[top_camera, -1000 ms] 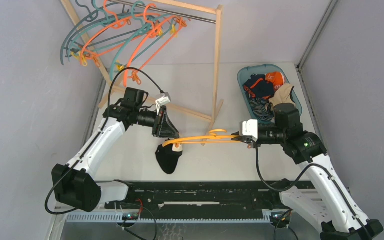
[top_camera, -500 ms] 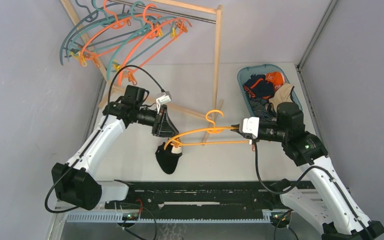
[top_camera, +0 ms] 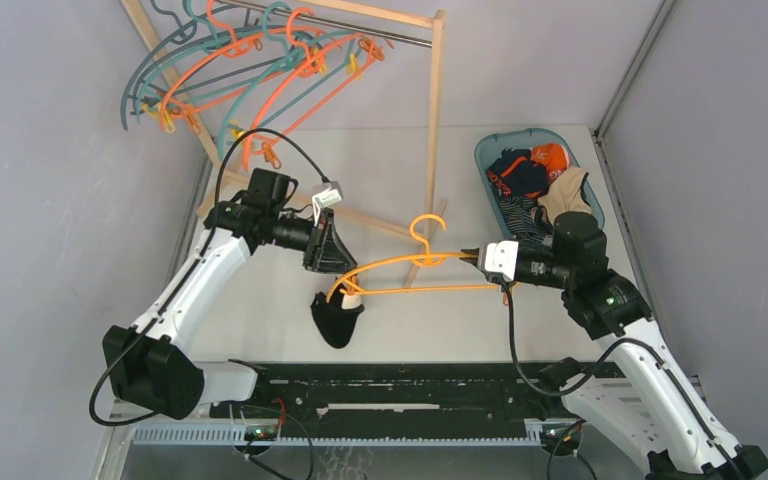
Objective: Remove the underwear clipped to the hanger
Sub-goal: Remove the underwear from the hanger.
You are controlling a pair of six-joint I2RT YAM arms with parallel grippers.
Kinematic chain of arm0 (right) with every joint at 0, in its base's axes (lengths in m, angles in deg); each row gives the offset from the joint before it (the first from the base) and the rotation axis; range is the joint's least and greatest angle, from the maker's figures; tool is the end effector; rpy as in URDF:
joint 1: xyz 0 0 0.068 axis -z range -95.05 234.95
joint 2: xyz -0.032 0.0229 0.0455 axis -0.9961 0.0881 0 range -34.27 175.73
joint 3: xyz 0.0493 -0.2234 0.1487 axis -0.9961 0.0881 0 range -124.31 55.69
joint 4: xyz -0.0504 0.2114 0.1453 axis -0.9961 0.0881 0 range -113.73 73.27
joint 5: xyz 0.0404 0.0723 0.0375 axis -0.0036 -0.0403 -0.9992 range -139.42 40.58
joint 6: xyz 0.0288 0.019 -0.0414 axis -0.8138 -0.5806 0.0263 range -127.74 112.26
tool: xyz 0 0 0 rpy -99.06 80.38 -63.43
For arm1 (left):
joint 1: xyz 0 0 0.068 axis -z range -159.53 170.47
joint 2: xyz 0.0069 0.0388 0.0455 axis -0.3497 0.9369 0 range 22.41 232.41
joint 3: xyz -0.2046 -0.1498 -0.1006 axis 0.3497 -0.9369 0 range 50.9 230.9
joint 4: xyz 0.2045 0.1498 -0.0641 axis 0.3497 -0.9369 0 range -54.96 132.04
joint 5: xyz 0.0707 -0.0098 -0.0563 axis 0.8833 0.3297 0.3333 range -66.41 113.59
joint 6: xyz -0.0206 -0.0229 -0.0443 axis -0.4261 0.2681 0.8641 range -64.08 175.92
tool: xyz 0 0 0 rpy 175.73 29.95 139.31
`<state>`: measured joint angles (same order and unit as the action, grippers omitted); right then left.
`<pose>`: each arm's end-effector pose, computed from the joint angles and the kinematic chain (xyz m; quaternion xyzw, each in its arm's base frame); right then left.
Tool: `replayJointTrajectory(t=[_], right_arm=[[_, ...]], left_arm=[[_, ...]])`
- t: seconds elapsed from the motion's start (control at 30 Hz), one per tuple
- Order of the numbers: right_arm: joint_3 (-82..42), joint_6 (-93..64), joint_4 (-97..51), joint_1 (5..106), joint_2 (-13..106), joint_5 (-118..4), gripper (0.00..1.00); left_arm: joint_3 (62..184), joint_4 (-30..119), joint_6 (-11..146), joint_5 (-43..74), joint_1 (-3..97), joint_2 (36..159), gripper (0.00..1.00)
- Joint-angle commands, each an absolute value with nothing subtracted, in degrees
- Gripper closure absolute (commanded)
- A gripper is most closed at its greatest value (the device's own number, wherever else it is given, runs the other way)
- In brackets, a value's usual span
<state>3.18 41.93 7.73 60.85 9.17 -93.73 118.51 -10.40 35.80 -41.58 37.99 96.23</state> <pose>0.1292 0.0851 0.3551 -0.6297 0.4897 0.1916 0.5718 0.2218 -0.1039 0.3242 0.3994 0.7210 -0.5132 0.2393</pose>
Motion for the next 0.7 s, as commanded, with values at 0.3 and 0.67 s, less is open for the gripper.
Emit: replayJointTrajectory(t=[0.3,0.67], right_arm=[[11.19,34.55,-8.59,60.49,2.28,-91.07,1.0],[10.79,35.93,-4.73,62.14,2.38,-96.91,1.0]], left_arm=[[112.73,3.85,46.99,-41.26,38.22,90.1,1.0],[114.97,10.8,52.69,-36.5,34.02,87.04,1.0]])
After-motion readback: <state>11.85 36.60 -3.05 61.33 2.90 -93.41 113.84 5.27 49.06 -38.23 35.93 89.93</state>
